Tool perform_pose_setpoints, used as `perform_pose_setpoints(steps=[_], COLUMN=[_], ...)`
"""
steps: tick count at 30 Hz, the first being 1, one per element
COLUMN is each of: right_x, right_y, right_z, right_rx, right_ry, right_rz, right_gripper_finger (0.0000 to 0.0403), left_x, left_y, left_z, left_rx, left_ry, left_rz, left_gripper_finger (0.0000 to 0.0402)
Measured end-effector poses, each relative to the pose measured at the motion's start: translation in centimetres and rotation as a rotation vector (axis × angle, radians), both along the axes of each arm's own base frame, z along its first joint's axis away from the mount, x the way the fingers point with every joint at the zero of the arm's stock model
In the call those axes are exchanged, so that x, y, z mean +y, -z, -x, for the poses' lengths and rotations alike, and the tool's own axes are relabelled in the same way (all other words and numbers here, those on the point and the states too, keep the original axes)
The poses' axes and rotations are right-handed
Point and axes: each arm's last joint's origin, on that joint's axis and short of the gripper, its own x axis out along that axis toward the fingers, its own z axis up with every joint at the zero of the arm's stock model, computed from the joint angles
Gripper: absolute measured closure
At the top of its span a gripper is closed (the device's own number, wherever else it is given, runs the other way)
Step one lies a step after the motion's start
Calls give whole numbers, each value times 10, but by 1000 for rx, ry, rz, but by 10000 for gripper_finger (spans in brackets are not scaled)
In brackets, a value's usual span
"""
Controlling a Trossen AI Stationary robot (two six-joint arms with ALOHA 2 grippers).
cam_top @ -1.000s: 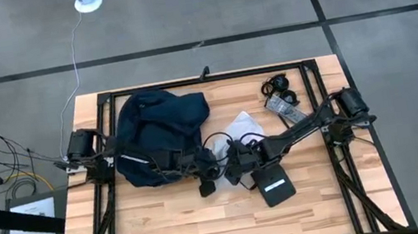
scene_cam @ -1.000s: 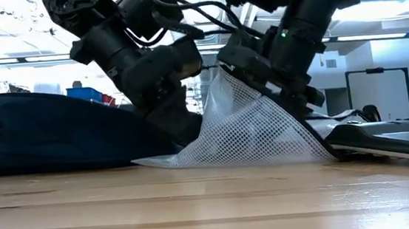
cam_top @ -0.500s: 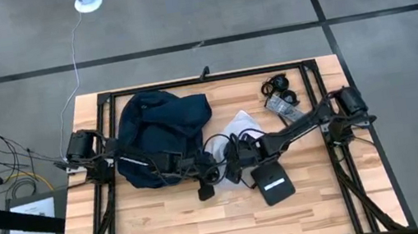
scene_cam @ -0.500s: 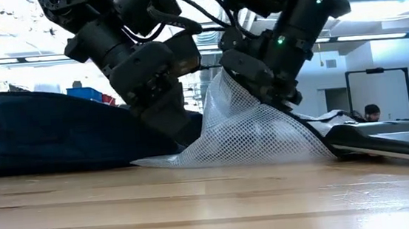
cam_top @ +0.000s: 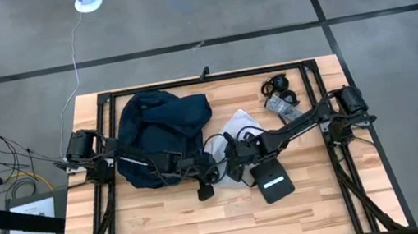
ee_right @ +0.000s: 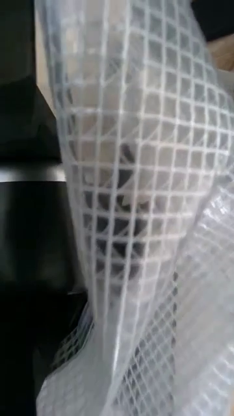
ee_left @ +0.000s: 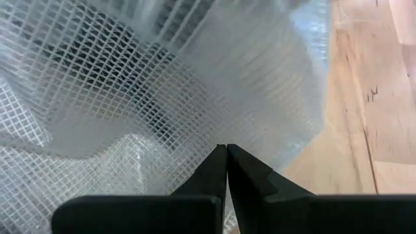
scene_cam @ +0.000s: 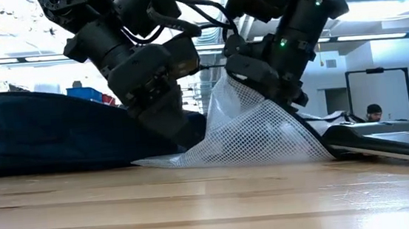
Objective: Unpack backpack
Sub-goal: Remove the black mini fan from the white zip lock bag
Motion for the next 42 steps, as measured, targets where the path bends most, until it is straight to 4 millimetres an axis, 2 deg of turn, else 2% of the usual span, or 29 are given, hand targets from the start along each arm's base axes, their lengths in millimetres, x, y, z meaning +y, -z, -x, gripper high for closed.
perform_pose_setpoints(steps=[5, 8, 12, 17, 21, 25, 28, 31, 36, 42], right_x=[15, 26, 41, 54, 59, 54, 41, 16, -40, -118], right_y=[-6, -17, -45, -82, -119, -155, -173, -180, -168, -150], right_z=[7, 14, 30, 64, 92, 118, 133, 142, 141, 125], right_rx=[29, 26, 12, 62, -15, -155, -252, -296, -167, -119], right_ry=[-63, -129, -203, -271, -287, -302, -293, -207, -14, 153], right_rz=[-95, -174, -286, -433, -506, -551, -499, -376, -231, -213], right_gripper_finger=[170, 178, 182, 174, 171, 183, 183, 177, 178, 183], left_x=[1, 2, 3, 3, 3, 3, 3, 2, -4, -12], left_y=[1, 1, 1, 1, 1, 1, 1, 1, -2, -21], left_z=[0, 1, 1, 1, 1, 1, 1, 1, 1, 4], left_rx=[9, 17, 17, 17, 16, 16, 16, 15, -9, -89], left_ry=[-6, -13, -11, -13, -14, -18, -29, -44, -56, -77], left_rz=[-9, -36, -49, -50, -50, -47, -36, -20, 9, -21], left_gripper_finger=[402, 402, 402, 402, 402, 402, 402, 402, 402, 402])
